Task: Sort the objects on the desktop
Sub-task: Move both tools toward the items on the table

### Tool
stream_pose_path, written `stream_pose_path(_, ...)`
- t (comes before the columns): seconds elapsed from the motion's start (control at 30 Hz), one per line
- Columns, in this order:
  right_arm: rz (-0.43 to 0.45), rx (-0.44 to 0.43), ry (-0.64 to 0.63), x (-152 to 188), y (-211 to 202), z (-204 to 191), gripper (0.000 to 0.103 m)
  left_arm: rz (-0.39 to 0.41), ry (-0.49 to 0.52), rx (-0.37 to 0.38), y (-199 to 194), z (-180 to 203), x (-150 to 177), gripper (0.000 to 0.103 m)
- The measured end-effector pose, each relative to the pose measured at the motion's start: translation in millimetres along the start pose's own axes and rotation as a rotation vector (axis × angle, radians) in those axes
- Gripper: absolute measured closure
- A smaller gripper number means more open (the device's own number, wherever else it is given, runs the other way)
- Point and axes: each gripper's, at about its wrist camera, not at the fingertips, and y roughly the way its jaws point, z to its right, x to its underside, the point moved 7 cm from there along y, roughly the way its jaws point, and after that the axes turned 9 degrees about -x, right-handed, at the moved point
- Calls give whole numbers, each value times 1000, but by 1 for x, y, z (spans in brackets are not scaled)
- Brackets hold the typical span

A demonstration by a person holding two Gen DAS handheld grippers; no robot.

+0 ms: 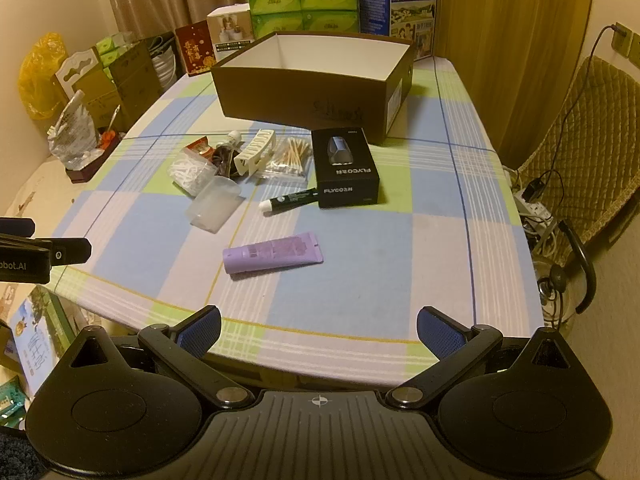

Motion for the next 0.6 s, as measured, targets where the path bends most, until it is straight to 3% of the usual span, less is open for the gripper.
stream_pose_path(0.6, -43, -11, 32, -7, 21, 0, 2, -40, 12, 6, 17, -3, -2, 1)
